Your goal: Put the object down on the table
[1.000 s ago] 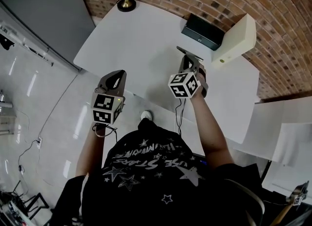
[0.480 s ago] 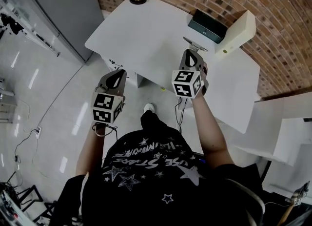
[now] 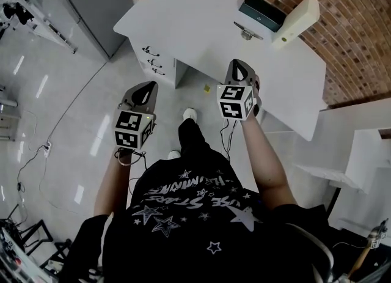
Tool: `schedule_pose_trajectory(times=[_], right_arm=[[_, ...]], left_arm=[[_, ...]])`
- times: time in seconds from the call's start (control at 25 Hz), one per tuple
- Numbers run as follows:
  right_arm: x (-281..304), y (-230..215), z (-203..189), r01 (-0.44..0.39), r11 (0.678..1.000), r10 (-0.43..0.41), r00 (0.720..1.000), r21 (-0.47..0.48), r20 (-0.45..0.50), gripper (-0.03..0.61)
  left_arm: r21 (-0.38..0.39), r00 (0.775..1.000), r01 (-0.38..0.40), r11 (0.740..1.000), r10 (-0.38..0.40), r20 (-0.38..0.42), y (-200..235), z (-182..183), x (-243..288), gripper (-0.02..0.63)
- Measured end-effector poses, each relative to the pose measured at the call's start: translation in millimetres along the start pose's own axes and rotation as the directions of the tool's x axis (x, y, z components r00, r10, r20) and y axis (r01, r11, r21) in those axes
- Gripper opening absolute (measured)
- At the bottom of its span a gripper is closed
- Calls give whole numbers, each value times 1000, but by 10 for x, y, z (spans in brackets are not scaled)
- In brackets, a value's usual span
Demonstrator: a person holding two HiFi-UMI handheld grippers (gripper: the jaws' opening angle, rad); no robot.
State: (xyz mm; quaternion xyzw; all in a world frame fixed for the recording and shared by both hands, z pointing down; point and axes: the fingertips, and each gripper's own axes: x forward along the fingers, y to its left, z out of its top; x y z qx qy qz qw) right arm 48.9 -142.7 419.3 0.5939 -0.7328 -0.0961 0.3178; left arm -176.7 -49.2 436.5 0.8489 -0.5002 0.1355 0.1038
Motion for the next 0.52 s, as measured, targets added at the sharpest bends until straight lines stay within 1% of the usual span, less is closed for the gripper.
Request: schedule_pose_trajectory(times=[0.2,0.36,0.52], right_arm=[[-292,270,-72,-36,999,36,999,-35,1,2],[-454,447,-107,-56,998,56,998,-1,-10,2],[-560,614,-177,-80,997,80,997,2,-22,2]], left_arm=[[-22,1000,8,1000,-8,-29,-115,-254,-265,21],[-61,999,9,998,-12,-43,-138,-423,-401,21],[-101,999,12,995,-17,-47,-152,-551,-493,21]])
